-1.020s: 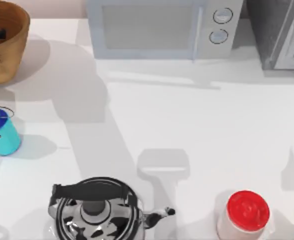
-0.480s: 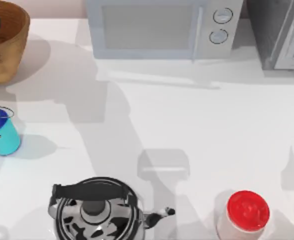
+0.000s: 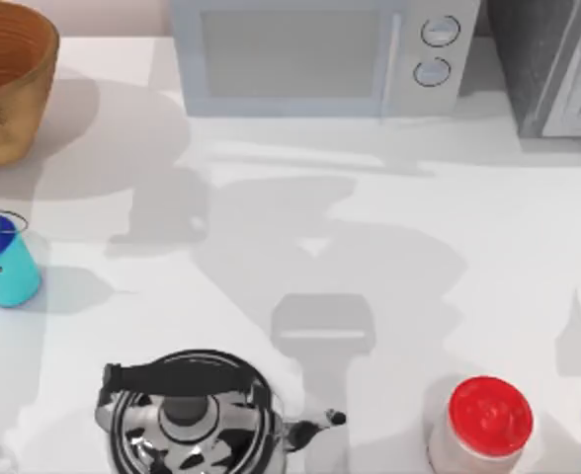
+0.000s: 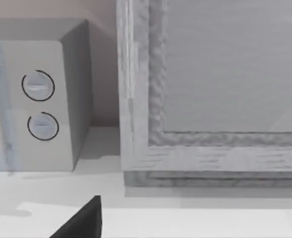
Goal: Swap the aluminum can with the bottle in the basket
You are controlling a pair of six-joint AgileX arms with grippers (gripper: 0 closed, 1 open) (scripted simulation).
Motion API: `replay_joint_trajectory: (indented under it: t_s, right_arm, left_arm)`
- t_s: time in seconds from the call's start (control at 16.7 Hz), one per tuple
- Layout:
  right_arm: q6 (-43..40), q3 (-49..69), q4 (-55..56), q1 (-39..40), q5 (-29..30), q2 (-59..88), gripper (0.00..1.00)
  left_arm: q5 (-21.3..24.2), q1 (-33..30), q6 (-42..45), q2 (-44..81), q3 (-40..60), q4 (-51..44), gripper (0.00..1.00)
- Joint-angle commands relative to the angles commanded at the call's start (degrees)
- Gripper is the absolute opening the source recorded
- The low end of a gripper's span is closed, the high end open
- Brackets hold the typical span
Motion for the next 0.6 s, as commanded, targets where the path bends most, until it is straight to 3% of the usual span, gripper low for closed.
replay_joint_trajectory:
  t_s: [0.6]
  right_arm:
    - [0.0,0.0,0.0,0.0,0.0,0.0,1.0]
  left_arm:
    - [-2.03,-5.13,-4.14,-69.09,-61.73,25.19,0.0]
